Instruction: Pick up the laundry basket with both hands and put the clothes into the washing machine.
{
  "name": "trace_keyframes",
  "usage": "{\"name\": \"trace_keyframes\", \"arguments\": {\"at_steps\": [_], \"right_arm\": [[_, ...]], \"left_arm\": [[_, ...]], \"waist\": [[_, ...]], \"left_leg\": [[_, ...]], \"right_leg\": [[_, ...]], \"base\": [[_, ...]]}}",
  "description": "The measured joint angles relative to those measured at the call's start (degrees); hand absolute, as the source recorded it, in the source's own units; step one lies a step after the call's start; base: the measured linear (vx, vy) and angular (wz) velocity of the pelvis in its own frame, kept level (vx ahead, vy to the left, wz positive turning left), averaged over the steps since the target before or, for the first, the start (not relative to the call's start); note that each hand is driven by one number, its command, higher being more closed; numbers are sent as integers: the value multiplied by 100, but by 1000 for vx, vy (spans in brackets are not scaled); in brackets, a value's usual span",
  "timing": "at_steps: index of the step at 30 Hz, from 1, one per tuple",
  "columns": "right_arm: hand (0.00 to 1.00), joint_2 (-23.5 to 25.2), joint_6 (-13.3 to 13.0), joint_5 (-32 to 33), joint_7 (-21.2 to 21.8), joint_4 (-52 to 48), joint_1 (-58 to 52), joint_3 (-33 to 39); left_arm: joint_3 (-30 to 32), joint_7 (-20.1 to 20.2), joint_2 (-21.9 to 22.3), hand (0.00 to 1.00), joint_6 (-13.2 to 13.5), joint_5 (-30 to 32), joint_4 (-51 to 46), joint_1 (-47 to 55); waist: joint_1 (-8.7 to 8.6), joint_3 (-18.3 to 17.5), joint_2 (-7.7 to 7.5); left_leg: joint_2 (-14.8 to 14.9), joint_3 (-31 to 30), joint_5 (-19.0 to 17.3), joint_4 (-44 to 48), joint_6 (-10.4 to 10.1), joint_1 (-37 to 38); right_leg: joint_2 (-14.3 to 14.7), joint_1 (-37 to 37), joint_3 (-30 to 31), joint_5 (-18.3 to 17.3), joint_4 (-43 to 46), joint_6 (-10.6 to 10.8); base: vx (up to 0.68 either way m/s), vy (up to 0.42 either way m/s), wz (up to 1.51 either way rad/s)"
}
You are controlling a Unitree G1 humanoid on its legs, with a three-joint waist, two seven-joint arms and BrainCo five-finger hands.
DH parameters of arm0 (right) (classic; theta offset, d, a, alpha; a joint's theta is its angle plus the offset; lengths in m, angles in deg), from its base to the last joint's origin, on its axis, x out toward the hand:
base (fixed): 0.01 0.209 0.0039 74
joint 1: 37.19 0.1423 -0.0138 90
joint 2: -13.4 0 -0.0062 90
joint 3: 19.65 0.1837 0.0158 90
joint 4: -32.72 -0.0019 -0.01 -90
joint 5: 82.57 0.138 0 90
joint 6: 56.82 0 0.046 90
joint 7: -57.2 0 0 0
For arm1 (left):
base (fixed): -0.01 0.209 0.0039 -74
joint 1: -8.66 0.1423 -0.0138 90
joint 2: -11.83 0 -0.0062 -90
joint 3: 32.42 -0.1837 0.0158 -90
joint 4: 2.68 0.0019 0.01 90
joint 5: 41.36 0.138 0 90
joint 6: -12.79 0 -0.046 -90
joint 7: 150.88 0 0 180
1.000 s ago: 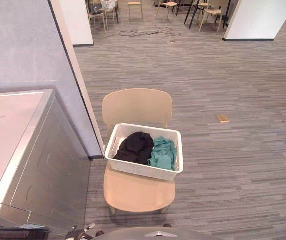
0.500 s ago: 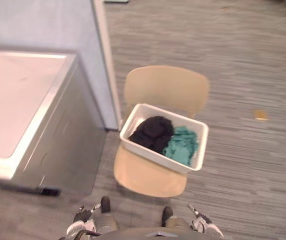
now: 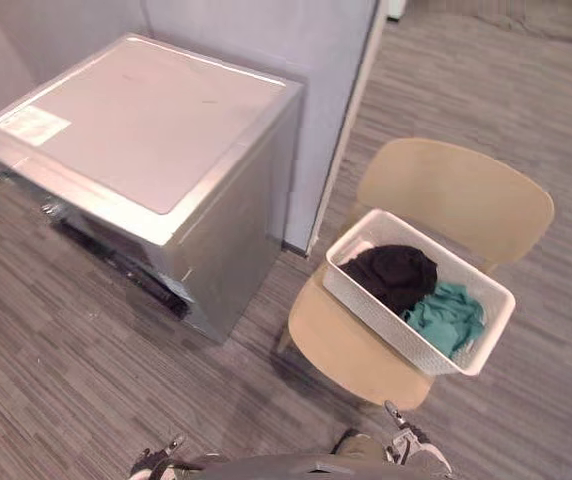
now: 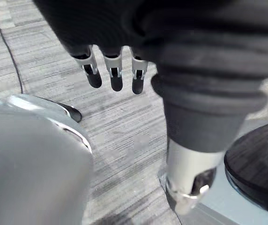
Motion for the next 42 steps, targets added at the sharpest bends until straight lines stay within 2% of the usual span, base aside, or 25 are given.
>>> {"name": "trace_keyframes", "arguments": {"at_steps": [2,4,6,7,8,9,10,11,12,13,15,19,22,25,27,28,31,33,34,35,36,38,39,40,42], "right_arm": [[0,-23,6,-19,-2,19,-154,-222],[0,30,30,-61,-5,1,-116,-459],[0,-123,6,-64,-11,-8,-93,-644],[0,-178,-12,-60,-20,-62,-25,-645],[0,-152,10,-59,-1,-111,4,-643],[0,-82,38,-60,28,-166,20,-642],[0,31,76,-63,78,-190,47,-683],[0,122,76,-65,110,-190,63,-780],[0,157,84,-64,140,-185,65,-836],[0,258,110,-58,195,-162,11,-925],[0,297,123,-50,223,-124,-187,-917],[0,219,121,-26,262,54,-407,-854],[0,135,127,-75,264,62,-396,-858],[0,144,129,-256,262,61,-390,-949],[0,200,125,-263,259,65,-371,-1126],[0,212,114,-241,255,65,-339,-1238],[0,215,72,-236,256,54,-349,-1223],[0,221,76,-240,256,66,-366,-1095],[0,224,80,-247,260,37,-346,-1091],[0,167,46,-247,261,19,-343,-1083],[0,148,37,-275,260,28,-334,-1083],[0,54,26,-297,259,48,-397,-1086],[0,15,30,-303,260,53,-436,-1094],[0,-14,37,-314,256,93,-522,-1098],[0,40,121,-370,266,231,-508,-1010]], "left_arm": [[-333,10,23,0,26,-3,-85,-19],[-528,16,42,0,111,7,-118,-121],[-666,2,45,0,208,-7,-218,-127],[-705,-53,6,0,197,14,-193,-18],[-714,-81,-51,0,194,17,-153,19],[-709,-116,-135,0,196,24,-111,101],[-711,-121,-241,0,192,188,-2,126],[-738,-117,-306,0,188,303,89,129],[-773,-111,-331,0,187,357,154,128],[-837,-76,-439,0,176,449,217,120],[-809,-28,-465,0,171,519,262,126],[-710,24,-427,0,129,735,293,42],[-614,13,-383,0,73,784,291,34],[-556,3,-369,0,73,605,281,33],[-566,2,-418,0,75,499,273,23],[-587,-3,-428,0,80,481,216,29],[-493,-2,-376,0,97,509,-12,46],[-490,-2,-341,0,103,510,-22,110],[-453,-5,-334,0,105,515,-4,100],[-339,-8,-251,0,96,516,12,147],[-288,-14,-237,0,94,524,26,154],[-179,-64,-222,0,93,562,54,172],[-187,-90,-210,0,93,565,58,175],[-222,-118,-188,0,94,567,86,216],[-250,-121,-261,0,101,612,142,211]], "waist": [[3,-133,27],[72,-133,-275],[76,-141,-57],[191,-81,-130],[196,-70,-107],[197,-76,-7],[194,-52,0],[188,-16,-71],[163,6,-127],[132,68,-286],[101,56,-409],[50,18,-334],[116,-80,-257],[170,-179,-336],[164,-157,-359],[160,-90,-351],[188,52,-335],[260,84,-379],[265,68,-365],[221,138,-214],[209,148,-197],[175,148,-190],[169,139,-174],[174,131,-134],[131,40,-280]], "left_leg": [[-27,-108,-6,34,-12,54],[-197,-71,-257,726,-11,-360],[-374,111,49,-425,431,-389],[-623,263,86,-619,532,-44],[-612,252,89,-590,537,-13],[-511,226,95,-576,547,-14],[-344,181,98,-603,551,14],[-264,30,99,-655,553,14],[-244,-55,108,-693,545,15],[-251,-261,165,-703,503,-11],[-304,-502,265,-843,405,-39],[-213,-734,760,-1400,451,-199],[-205,-720,956,-1650,577,-217],[-303,-704,973,-1658,516,-294],[-348,-749,722,-1060,518,-636],[-336,-895,404,-67,432,-1051],[-380,-898,305,1729,402,-1832],[-415,-855,292,1687,408,-1810],[-329,-707,66,1651,602,-1802],[-48,-551,-86,1566,713,-1873],[33,-552,-107,1487,747,-1932],[236,-601,-94,992,708,-2030],[276,-475,63,981,443,-2019],[30,-240,181,1058,349,-2030],[-285,-116,24,1073,545,-2117]], "right_leg": [[-80,242,-136,302,-101,-18],[-378,405,-96,648,-225,-16],[-546,361,-77,831,-75,-8],[-914,164,140,1007,365,44],[-955,63,229,1062,500,45],[-822,-43,396,807,619,161],[-447,-157,762,261,739,53],[63,-317,1343,-222,887,-10],[342,-366,1709,-425,910,33],[888,-374,2292,-586,871,107],[1115,-167,2473,-785,701,149],[1381,178,2506,-849,-295,65],[1476,207,2502,-570,-723,26],[1429,264,2539,-400,-1043,41],[1391,239,2615,-442,-1025,38],[1455,225,2802,-629,-935,-43],[1327,392,2818,-725,-616,78],[1134,470,2811,-751,-589,95],[1091,453,2839,-747,-617,89],[1057,431,2877,-807,-625,182],[1001,410,2905,-833,-624,224],[731,369,3013,-919,-717,469],[639,426,3025,-911,-834,578],[414,591,3089,-923,-1096,670],[261,553,3228,-889,-753,733]], "base": [[18,162,50],[-34,182,27],[-126,235,10],[-32,189,-19],[-1,153,-24],[1,76,7],[5,19,28],[3,-1,43],[-17,-57,70],[-55,-141,88],[-59,-175,83],[-46,-127,47],[-65,-39,4],[-97,48,-1],[-67,63,18],[-102,56,30],[-102,75,46],[-53,168,21],[-43,221,6],[-34,233,6],[-22,231,8],[70,315,4],[194,496,8],[238,393,14],[282,340,17]]}}
